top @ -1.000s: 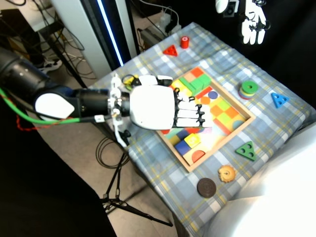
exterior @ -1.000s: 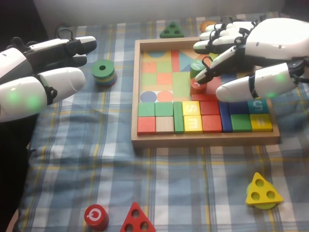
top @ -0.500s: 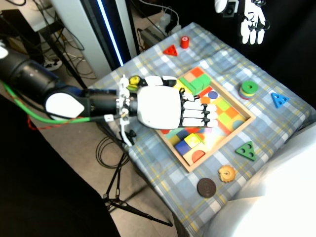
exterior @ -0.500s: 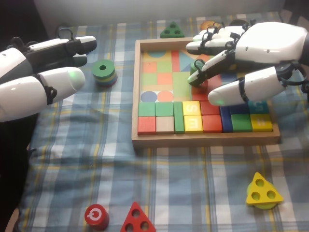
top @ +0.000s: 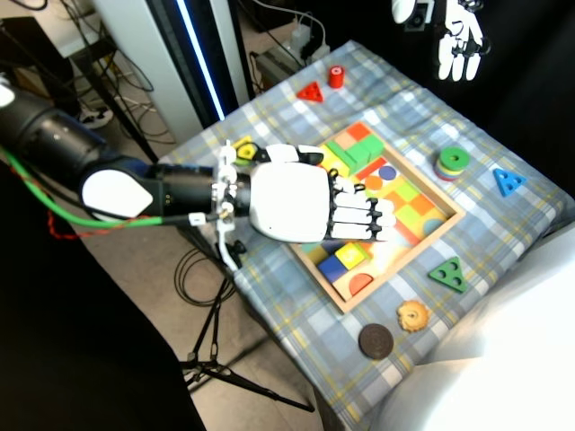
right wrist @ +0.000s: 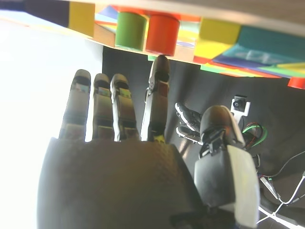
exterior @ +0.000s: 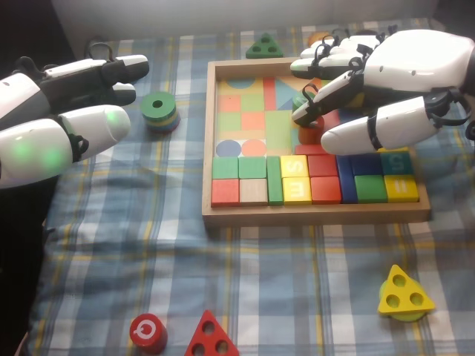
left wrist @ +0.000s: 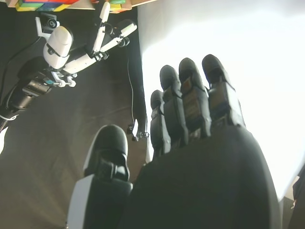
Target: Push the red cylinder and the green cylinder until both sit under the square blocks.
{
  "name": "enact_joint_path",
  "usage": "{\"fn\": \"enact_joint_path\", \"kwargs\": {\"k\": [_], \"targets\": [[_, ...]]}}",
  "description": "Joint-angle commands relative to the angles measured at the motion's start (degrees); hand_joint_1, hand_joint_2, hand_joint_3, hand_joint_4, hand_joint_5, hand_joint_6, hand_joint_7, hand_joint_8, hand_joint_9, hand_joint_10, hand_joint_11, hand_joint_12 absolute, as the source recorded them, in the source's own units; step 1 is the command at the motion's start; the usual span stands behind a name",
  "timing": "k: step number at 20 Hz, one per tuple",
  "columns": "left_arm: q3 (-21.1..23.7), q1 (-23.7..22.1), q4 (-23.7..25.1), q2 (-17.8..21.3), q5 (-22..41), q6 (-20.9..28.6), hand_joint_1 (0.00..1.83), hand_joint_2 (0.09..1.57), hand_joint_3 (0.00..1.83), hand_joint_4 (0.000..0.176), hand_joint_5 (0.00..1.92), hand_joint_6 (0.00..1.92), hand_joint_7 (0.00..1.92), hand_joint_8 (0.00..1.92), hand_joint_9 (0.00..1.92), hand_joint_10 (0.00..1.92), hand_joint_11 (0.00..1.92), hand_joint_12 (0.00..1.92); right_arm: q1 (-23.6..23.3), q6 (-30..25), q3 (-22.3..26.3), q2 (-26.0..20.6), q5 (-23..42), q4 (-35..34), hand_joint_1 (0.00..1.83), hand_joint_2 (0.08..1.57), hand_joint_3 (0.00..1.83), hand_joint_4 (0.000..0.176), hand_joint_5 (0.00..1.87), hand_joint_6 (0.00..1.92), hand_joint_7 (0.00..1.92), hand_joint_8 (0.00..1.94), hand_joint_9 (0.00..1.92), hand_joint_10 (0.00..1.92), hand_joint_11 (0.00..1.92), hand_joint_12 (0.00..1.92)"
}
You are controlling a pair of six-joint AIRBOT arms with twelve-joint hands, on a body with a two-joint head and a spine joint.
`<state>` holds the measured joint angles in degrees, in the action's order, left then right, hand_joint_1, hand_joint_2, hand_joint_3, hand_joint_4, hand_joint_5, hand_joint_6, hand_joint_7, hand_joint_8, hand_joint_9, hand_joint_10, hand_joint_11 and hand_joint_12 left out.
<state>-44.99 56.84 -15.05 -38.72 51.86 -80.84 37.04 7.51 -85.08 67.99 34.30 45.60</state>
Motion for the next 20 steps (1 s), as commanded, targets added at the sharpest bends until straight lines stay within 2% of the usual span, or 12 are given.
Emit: {"fn": "enact_joint_path", "kwargs": {"k": [1,4,6,9,10,12,13,14,15,16,19,20], "targets": [[-0.11,-0.55,0.24,-0.03,6.92,0.66,0.13,1.39,0.0,0.14,0.32,0.0,0.45,0.0,0.34,0.0,0.0,0.43,-0.35,-0.25,0.23,-0.01,3.35,-1.89,0.0,1.18,0.0,0.139,0.64,0.01,0.07,0.0,0.0,0.0,0.0,0.0],[-0.08,-0.52,0.24,-0.01,6.81,0.78,0.18,1.39,0.0,0.135,0.31,0.0,0.45,0.0,0.33,0.0,0.0,0.44,0.52,-0.63,0.37,-0.29,3.33,-1.92,0.0,1.17,0.0,0.158,0.62,0.0,0.06,0.0,0.0,0.0,0.0,0.0],[-0.06,-0.37,0.24,0.07,6.88,1.17,0.19,1.39,0.0,0.139,0.31,0.0,0.45,0.0,0.33,0.0,0.0,0.44,1.09,-0.85,0.5,-0.54,3.26,-1.92,0.0,1.16,0.0,0.14,0.61,0.0,0.08,0.01,0.0,0.0,0.0,0.0],[-0.08,-0.26,0.24,0.07,6.94,1.42,0.21,1.39,0.0,0.135,0.32,0.0,0.45,0.0,0.34,0.0,0.0,0.46,1.54,-0.85,0.67,-0.93,2.72,-1.94,0.0,1.14,0.0,0.136,0.61,0.0,0.07,0.0,0.0,0.0,0.0,0.0],[-0.06,-0.25,0.24,0.07,6.94,1.43,0.21,1.4,0.0,0.135,0.31,0.0,0.45,0.0,0.33,0.0,0.0,0.46,1.57,-0.85,0.66,-1.0,2.39,-1.94,0.0,1.14,0.0,0.128,0.61,0.0,0.07,0.0,0.0,0.0,0.0,0.0],[-0.06,-0.21,0.24,0.07,6.94,1.54,0.23,1.4,0.0,0.131,0.32,0.0,0.45,0.0,0.34,0.0,0.0,0.45,1.71,-0.85,0.67,-1.09,2.19,-2.31,0.0,1.16,0.0,0.128,0.6,0.0,0.07,0.0,0.0,0.0,0.0,0.0],[-0.05,-0.16,0.24,0.08,6.94,1.6,0.23,1.4,0.0,0.134,0.31,0.0,0.45,0.0,0.33,0.0,0.0,0.44,1.87,-0.85,0.72,-1.2,2.19,-2.52,0.0,1.18,0.01,0.116,0.61,0.0,0.08,0.0,0.0,0.0,0.0,0.0],[-0.05,-0.13,0.24,0.09,6.94,1.64,0.24,1.4,0.0,0.134,0.31,0.0,0.45,0.0,0.33,0.0,0.0,0.42,1.93,-0.85,0.81,-1.32,2.19,-2.58,0.0,1.19,0.01,0.114,0.6,0.0,0.08,0.0,0.0,0.0,0.0,0.0],[-0.04,-0.09,0.24,0.1,6.95,1.71,0.24,1.4,0.0,0.135,0.32,0.0,0.45,0.0,0.33,0.0,0.0,0.42,2.03,-0.85,0.99,-1.56,2.19,-2.59,0.0,1.18,0.01,0.132,0.6,0.0,0.07,0.0,0.0,0.0,0.0,0.0],[-0.04,-0.08,0.24,0.11,6.95,1.76,0.25,1.39,0.0,0.135,0.32,0.0,0.45,0.0,0.33,0.0,0.0,0.42,2.15,-0.85,1.23,-1.85,2.19,-2.59,0.0,1.19,0.01,0.135,0.6,0.0,0.07,0.0,0.0,0.0,0.0,0.0],[-0.03,0.02,0.24,0.11,6.94,1.86,0.27,1.4,0.0,0.132,0.32,0.0,0.45,0.0,0.33,0.0,0.0,0.41,2.55,-0.85,1.92,-3.21,2.19,-2.59,0.0,1.19,0.01,0.135,0.58,0.0,0.06,0.0,0.0,0.0,0.0,0.0],[-0.02,0.06,0.24,0.13,6.93,1.93,0.26,1.4,0.0,0.137,0.32,0.0,0.45,0.0,0.33,0.0,0.0,0.4,2.69,-0.85,2.1,-3.62,2.19,-2.59,0.0,1.19,0.01,0.134,0.58,0.0,0.06,0.0,0.0,0.0,0.0,0.0]]}}
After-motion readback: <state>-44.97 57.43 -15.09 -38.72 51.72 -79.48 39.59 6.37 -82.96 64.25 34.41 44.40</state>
